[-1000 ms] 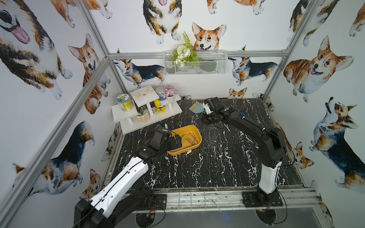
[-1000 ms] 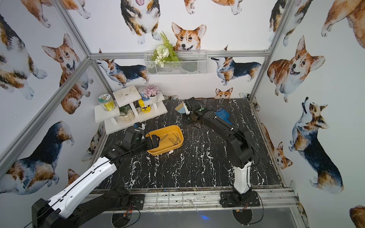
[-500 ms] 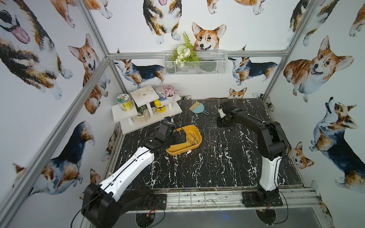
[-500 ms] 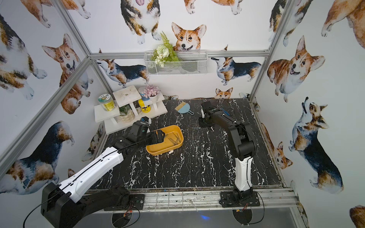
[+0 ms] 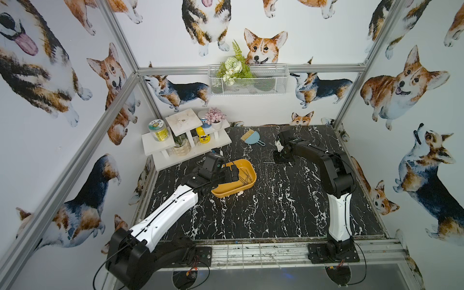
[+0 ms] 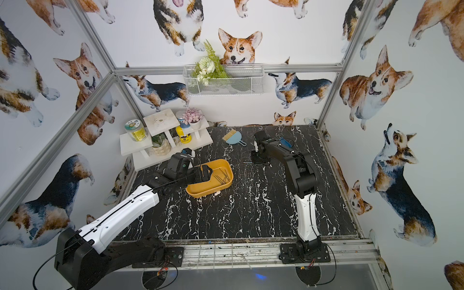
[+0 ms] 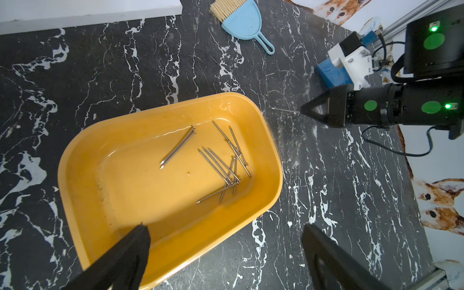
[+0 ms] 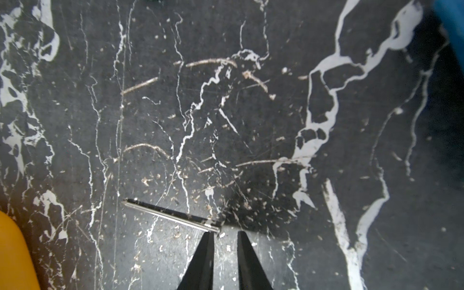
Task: Put the nails on the desktop into the storage box
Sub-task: Pick up the nail from the center of the board.
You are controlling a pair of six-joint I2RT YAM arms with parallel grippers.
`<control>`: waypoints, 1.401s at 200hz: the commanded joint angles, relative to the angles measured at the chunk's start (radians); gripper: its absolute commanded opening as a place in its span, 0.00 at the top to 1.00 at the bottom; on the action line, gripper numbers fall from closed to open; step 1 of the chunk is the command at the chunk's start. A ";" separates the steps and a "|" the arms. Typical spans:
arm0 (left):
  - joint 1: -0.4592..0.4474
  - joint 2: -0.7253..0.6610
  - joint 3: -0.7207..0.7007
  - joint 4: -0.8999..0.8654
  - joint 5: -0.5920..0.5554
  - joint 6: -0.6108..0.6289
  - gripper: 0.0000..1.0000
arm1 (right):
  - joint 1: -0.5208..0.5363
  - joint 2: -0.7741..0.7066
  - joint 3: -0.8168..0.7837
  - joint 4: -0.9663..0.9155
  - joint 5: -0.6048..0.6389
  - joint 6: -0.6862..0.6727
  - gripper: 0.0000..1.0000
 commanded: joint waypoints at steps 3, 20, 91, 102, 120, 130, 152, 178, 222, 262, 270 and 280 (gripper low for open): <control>0.000 -0.008 -0.009 0.016 0.002 0.010 0.00 | 0.003 0.006 0.010 0.015 -0.016 0.010 0.78; 0.000 -0.013 -0.011 0.016 0.002 0.008 0.00 | 0.005 0.012 0.016 0.015 -0.016 0.011 0.78; 0.000 -0.027 -0.026 0.009 -0.001 0.006 0.00 | 0.012 0.040 0.030 0.009 -0.009 0.014 0.82; 0.000 -0.026 -0.028 0.009 -0.001 0.006 0.00 | 0.012 0.037 0.027 0.009 -0.008 0.016 0.84; 0.000 -0.024 -0.026 0.011 -0.002 0.004 0.00 | 0.014 0.031 0.013 0.014 -0.008 0.017 0.86; 0.000 -0.023 -0.025 0.014 -0.002 0.005 0.00 | 0.014 0.026 0.004 0.018 -0.008 0.017 0.87; 0.000 -0.017 -0.020 0.016 0.000 0.002 0.00 | 0.016 0.017 -0.015 0.025 -0.007 0.019 0.90; 0.000 -0.015 -0.016 0.014 0.002 0.002 0.00 | 0.016 0.007 -0.030 0.030 -0.001 0.017 0.94; 0.000 -0.024 -0.023 0.009 -0.003 0.001 0.00 | 0.016 -0.018 -0.039 0.033 0.003 0.026 1.00; 0.000 -0.035 -0.023 0.004 -0.009 -0.001 0.00 | 0.016 -0.064 -0.039 0.032 -0.001 0.045 1.00; -0.001 -0.038 -0.022 0.001 -0.011 -0.001 0.00 | 0.016 -0.077 -0.039 0.032 -0.003 0.046 1.00; 0.000 -0.041 -0.022 -0.001 -0.011 0.000 0.00 | 0.016 -0.094 -0.038 0.029 -0.007 0.049 1.00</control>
